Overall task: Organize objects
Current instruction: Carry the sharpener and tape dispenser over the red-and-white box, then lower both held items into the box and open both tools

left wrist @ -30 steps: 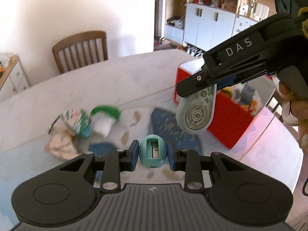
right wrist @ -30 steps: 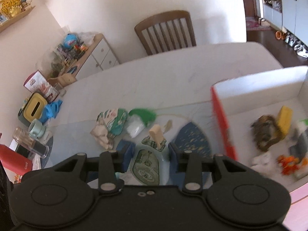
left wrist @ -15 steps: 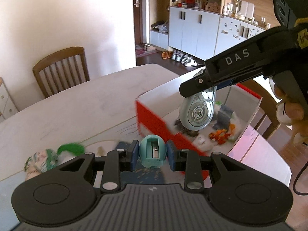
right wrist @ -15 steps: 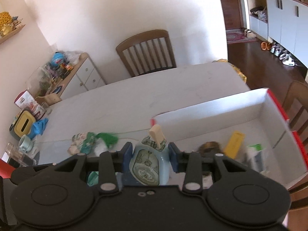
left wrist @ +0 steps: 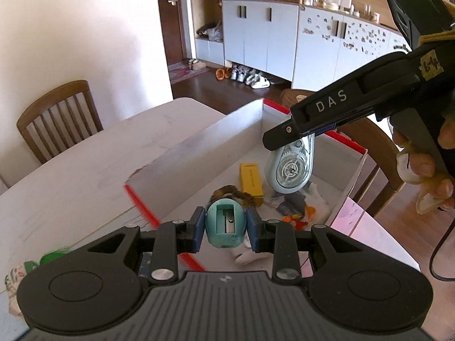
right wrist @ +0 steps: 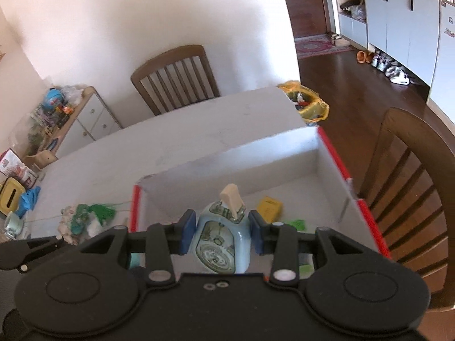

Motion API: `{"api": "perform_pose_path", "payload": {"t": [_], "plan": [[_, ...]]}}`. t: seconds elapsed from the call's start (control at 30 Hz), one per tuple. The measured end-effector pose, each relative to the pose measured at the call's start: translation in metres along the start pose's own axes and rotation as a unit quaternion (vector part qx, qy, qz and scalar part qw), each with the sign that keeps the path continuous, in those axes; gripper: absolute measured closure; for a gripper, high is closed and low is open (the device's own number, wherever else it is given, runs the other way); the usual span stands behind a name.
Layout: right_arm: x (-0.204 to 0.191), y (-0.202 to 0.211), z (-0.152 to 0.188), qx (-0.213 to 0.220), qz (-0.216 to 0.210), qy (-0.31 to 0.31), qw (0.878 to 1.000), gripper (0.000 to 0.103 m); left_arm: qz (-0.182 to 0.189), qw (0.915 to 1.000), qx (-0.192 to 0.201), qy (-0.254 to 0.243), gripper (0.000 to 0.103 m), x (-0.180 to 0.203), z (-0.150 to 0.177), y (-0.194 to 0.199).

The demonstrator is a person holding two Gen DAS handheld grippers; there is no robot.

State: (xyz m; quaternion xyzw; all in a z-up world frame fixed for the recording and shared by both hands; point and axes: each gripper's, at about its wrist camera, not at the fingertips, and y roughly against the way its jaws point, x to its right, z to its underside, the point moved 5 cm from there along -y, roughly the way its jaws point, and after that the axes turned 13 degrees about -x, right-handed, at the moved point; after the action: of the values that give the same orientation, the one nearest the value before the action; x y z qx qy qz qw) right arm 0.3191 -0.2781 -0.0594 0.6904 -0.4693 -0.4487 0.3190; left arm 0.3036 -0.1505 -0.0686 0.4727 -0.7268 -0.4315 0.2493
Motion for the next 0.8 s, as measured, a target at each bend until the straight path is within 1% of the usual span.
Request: {"api": "perform_pose_path", "payload": {"t": [0.2, 0.37, 0.47, 0.53, 0.63, 0.8], "plan": [[0.019, -0.017, 0.010, -0.032, 0.001, 0.005, 0.999, 0.064, -0.010, 0.9992, -0.035, 0.014, 0.073, 0.003, -0.010, -0.032], [0.019, -0.033, 0.020, -0.059, -0.002, 0.018, 0.998, 0.065, -0.035, 0.9975, -0.058, 0.022, 0.073, 0.001, -0.018, -0.058], [0.018, -0.041, 0.023, -0.074, -0.003, 0.027, 0.997, 0.065, -0.040, 0.9956, -0.076, 0.039, 0.073, -0.004, -0.022, -0.073], [0.017, -0.045, 0.024, -0.082, -0.003, 0.032, 0.996, 0.065, -0.052, 0.9946, -0.082, 0.038, 0.073, -0.005, -0.025, -0.081], [0.018, -0.051, 0.025, -0.092, -0.005, 0.038, 0.995, 0.065, -0.059, 0.9931, -0.095, 0.036, 0.073, -0.004, -0.028, -0.093], [0.026, -0.056, 0.023, -0.104, -0.008, 0.044, 0.994, 0.065, -0.059, 0.9905, -0.119, 0.035, 0.073, 0.001, -0.025, -0.107]]}}
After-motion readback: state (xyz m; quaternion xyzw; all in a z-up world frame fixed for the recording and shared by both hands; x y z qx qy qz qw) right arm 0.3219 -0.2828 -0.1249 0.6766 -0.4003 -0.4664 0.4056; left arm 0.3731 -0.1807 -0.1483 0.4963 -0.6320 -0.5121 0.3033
